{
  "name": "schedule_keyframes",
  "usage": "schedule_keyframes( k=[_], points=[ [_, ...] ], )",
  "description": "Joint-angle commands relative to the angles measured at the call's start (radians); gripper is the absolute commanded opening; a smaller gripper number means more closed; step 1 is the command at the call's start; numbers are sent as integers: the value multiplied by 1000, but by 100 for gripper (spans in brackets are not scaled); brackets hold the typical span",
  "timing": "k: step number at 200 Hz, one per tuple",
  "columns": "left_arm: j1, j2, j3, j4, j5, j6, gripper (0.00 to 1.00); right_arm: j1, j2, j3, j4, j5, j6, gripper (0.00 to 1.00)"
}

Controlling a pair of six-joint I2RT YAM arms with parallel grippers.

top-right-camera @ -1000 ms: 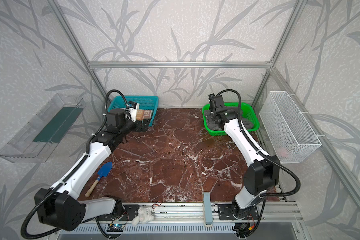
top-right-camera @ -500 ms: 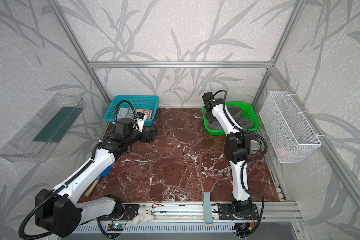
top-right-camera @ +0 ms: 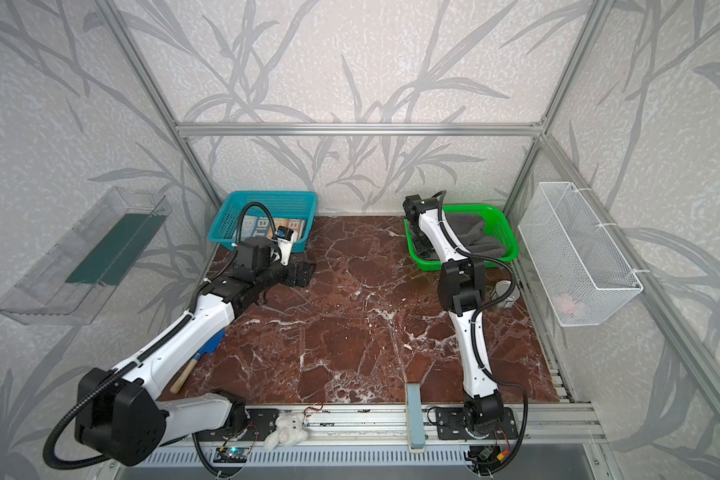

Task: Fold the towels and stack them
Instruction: 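Grasp a grey towel in the green basket with the right gripper while the left lifts, then lift the grey towel out of the green basket with the right gripper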

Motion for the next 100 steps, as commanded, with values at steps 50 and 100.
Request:
schedule_keyframes(
  k=[50,100],
  points=[
    [-11,65,67,-18,-16,11,99,-16,-29,34,-41,-9,10,20],
    [-18,98,95,-2,-3,-1,99,-15,-132,51,11,-5,-17,0]
  ],
)
